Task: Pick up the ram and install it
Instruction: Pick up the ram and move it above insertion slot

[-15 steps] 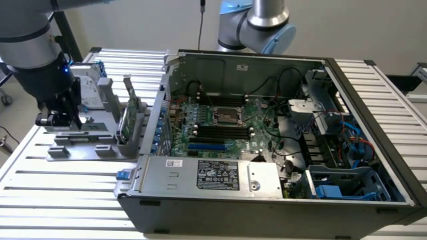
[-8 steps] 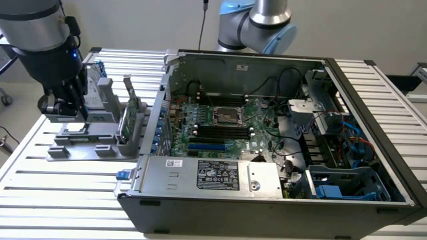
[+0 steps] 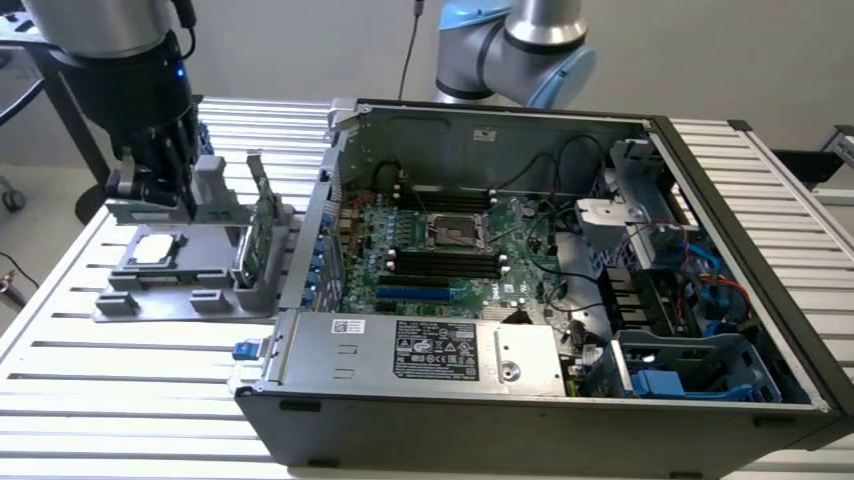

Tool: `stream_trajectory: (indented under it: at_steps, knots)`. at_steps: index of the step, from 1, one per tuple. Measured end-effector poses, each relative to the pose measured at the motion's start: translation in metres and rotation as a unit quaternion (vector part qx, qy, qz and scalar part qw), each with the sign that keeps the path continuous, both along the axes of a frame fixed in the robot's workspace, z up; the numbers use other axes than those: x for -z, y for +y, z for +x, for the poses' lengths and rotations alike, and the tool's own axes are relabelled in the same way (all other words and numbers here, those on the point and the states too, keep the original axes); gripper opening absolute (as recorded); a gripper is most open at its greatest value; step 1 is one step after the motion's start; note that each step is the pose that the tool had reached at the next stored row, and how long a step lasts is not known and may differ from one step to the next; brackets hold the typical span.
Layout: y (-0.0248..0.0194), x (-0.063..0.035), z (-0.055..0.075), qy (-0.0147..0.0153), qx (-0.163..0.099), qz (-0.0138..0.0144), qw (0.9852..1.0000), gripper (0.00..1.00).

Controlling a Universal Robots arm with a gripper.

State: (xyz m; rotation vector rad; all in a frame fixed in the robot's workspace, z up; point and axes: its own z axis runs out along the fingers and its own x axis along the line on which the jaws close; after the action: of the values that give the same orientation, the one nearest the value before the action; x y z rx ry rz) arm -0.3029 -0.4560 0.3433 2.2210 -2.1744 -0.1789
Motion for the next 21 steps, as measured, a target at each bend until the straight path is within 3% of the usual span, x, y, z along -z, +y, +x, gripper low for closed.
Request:
stream_trajectory:
  at_steps: [12,15,21]
  knots:
    - [0.0000,-0.0392,0.054,0.0142,0.000,0.0057,0.9999,0.14]
    - [0.0000,-0.0439,0.068,0.0174,0.000,0.0073,0.9998,0.14]
    - [0.0000,-0.0448,0.095,0.0193,0.000,0.0108,0.9998,0.14]
